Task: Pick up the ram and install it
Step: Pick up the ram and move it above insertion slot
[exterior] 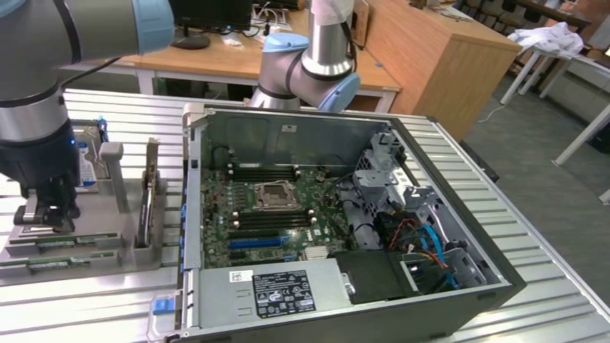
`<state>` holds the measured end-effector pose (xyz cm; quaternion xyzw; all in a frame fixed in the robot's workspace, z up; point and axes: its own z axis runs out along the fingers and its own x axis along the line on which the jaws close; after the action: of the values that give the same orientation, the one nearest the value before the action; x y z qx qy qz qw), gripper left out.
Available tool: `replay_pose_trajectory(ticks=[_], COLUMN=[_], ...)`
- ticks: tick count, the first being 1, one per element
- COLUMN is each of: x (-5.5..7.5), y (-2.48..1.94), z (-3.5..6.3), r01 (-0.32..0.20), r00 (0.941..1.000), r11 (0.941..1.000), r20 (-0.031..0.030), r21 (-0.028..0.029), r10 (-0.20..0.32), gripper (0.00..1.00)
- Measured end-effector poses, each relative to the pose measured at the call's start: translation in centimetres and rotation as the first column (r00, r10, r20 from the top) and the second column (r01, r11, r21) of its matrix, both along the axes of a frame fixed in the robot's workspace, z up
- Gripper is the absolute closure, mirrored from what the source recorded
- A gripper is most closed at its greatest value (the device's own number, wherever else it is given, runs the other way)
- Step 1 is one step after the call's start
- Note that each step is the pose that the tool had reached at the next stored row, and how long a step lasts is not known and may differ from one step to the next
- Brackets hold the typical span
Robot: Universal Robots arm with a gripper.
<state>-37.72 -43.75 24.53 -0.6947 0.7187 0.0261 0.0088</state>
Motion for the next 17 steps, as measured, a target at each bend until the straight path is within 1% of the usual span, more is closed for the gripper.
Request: replay_pose_trajectory(ticks=[6, 13, 17], x=[0.0, 0.0, 0.0], y=[-0.22, -0.94, -1.18], z=[-0.01, -0.02, -0.02], r01=[0.000, 0.000, 0.000], r00=[1.0000, 1.0000, 1.0000], r11=[1.0000, 1.0000, 1.0000], r20=[0.0001, 0.0000, 0.0000], r21=[0.0001, 0.0001, 0.0000], r10=[0.000, 0.000, 0.000], gripper=[0.70, 0.70, 0.70])
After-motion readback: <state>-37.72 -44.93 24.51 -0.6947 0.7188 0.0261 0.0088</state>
